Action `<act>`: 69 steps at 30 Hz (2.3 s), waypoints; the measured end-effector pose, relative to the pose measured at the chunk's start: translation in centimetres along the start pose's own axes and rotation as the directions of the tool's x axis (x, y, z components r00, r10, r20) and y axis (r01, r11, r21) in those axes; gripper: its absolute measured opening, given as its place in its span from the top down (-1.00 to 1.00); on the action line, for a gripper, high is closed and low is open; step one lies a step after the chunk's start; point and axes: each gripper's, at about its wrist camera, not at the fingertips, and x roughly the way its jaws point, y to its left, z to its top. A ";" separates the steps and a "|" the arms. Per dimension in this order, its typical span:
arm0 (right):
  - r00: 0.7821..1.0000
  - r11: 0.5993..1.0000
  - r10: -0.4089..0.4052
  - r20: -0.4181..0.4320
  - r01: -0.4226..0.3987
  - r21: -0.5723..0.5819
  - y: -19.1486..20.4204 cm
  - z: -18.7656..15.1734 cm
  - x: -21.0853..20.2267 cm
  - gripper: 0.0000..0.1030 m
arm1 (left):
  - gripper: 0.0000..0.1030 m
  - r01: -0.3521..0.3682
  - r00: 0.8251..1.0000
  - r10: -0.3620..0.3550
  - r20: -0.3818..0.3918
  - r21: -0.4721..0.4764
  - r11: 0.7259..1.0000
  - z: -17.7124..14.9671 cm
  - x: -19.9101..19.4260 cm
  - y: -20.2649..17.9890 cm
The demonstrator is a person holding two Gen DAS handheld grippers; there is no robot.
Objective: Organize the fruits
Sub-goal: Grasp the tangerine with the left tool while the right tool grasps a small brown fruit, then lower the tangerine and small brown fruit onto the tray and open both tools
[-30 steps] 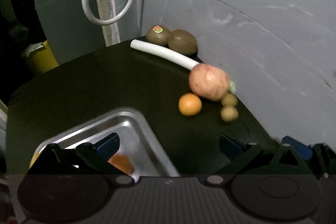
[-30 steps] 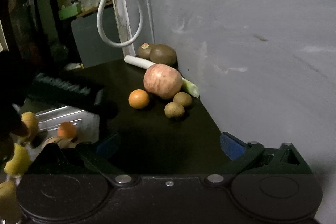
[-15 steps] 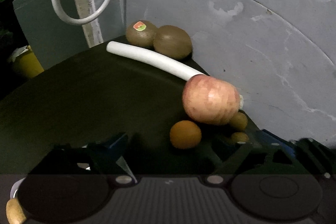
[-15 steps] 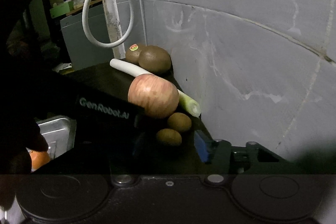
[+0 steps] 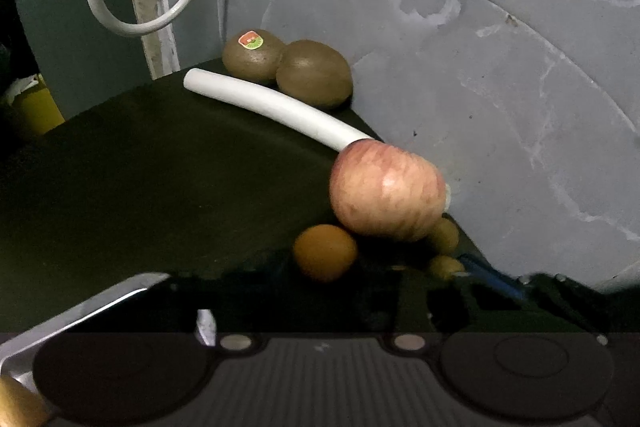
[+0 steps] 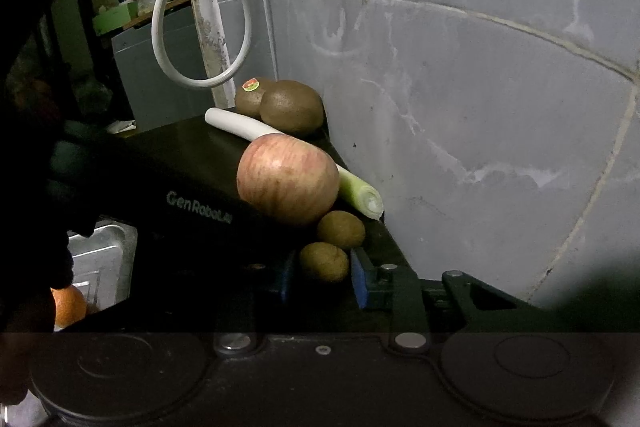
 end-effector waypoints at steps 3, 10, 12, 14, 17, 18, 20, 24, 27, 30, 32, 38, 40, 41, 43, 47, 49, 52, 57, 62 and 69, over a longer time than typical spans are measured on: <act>1.000 1.000 0.002 0.004 -0.002 0.001 -0.1 -0.3 -0.4 0.39 | 0.28 0.004 1.000 -0.004 -0.006 -0.018 1.000 -0.2 -0.2 0.0; 1.000 1.000 0.004 0.017 -0.005 0.011 -0.1 -0.9 -2.8 0.40 | 0.29 0.024 1.000 -0.024 0.006 -0.030 0.999 -1.8 -2.6 -0.4; 1.000 1.000 0.005 0.025 -0.005 0.008 -0.1 -1.3 -4.0 0.40 | 0.29 0.037 0.999 -0.036 0.015 -0.043 0.998 -2.4 -3.7 -0.4; 1.000 1.000 0.004 0.030 -0.004 0.005 -0.1 -1.6 -5.1 0.40 | 0.29 0.043 0.999 -0.042 0.023 -0.053 0.998 -3.0 -5.0 -0.5; 0.999 1.000 0.001 0.046 -0.001 -0.002 0.0 -2.2 -7.3 0.39 | 0.29 0.063 0.997 -0.059 0.050 -0.076 0.995 -4.1 -7.3 -0.4; 0.999 1.000 0.001 0.050 -0.001 -0.005 0.1 -2.4 -8.1 0.39 | 0.29 0.071 0.996 -0.066 0.060 -0.086 0.994 -4.6 -8.1 -0.3; 0.998 1.000 0.003 0.060 -0.002 -0.015 0.2 -2.7 -9.7 0.39 | 0.29 0.085 0.994 -0.077 0.077 -0.107 0.991 -5.5 -9.7 -0.1; 0.998 0.999 0.010 0.068 -0.008 -0.032 0.8 -3.5 -12.8 0.39 | 0.29 0.108 0.990 -0.094 0.107 -0.135 0.985 -8.0 -13.0 0.4; 0.997 0.999 0.024 0.070 -0.020 -0.046 1.4 -4.2 -14.8 0.39 | 0.29 0.120 0.987 -0.102 0.123 -0.151 0.981 -9.9 -15.6 0.9; 0.997 0.998 0.043 0.063 -0.039 -0.055 2.2 -5.1 -16.7 0.39 | 0.29 0.124 0.986 -0.102 0.135 -0.167 0.978 -12.0 -17.8 1.7; 0.997 0.997 0.056 0.057 -0.052 -0.062 2.7 -5.6 -17.7 0.39 | 0.29 0.126 0.985 -0.101 0.139 -0.179 0.976 -13.4 -19.1 2.3; 0.994 0.987 0.107 0.034 -0.102 -0.120 4.9 -7.7 -20.1 0.39 | 0.29 0.112 0.985 -0.083 0.150 -0.193 0.975 -17.5 -22.2 4.4; 0.992 0.982 0.127 0.022 -0.122 -0.142 5.8 -8.5 -20.7 0.39 | 0.29 0.104 0.985 -0.075 0.154 -0.189 0.976 -18.7 -23.2 4.8; 0.991 0.980 0.134 0.013 -0.131 -0.150 6.2 -8.8 -20.9 0.39 | 0.29 0.100 0.986 -0.072 0.153 -0.189 0.977 -19.3 -23.6 5.1; 0.989 0.976 0.148 -0.003 -0.146 -0.164 6.9 -9.5 -21.2 0.39 | 0.29 0.097 0.987 -0.069 0.146 -0.191 0.977 -20.5 -24.2 5.4; 0.985 0.967 0.170 -0.033 -0.173 -0.185 8.3 -10.4 -21.5 0.39 | 0.28 0.094 0.991 -0.072 0.112 -0.203 0.975 -22.8 -24.4 6.0; 0.983 0.963 0.179 -0.050 -0.185 -0.195 9.0 -10.8 -21.4 0.40 | 0.28 0.091 0.993 -0.072 0.093 -0.217 0.972 -23.9 -24.2 6.3; 0.978 0.955 0.193 -0.074 -0.205 -0.215 9.8 -11.3 -21.1 0.39 | 0.28 0.085 0.995 -0.070 0.065 -0.252 0.964 -24.9 -23.6 6.9; 0.971 0.943 0.210 -0.111 -0.231 -0.240 10.9 -12.2 -20.6 0.40 | 0.29 0.057 0.998 -0.049 0.035 -0.276 0.959 -25.9 -22.8 7.5; 0.967 0.936 0.216 -0.135 -0.245 -0.252 11.3 -12.8 -19.9 0.40 | 0.28 0.034 0.999 -0.031 0.014 -0.288 0.957 -26.3 -22.2 7.8; 0.962 0.931 0.217 -0.165 -0.255 -0.261 11.6 -13.2 -18.7 0.40 | 0.28 0.007 1.000 -0.013 -0.018 -0.302 0.953 -26.5 -21.1 7.9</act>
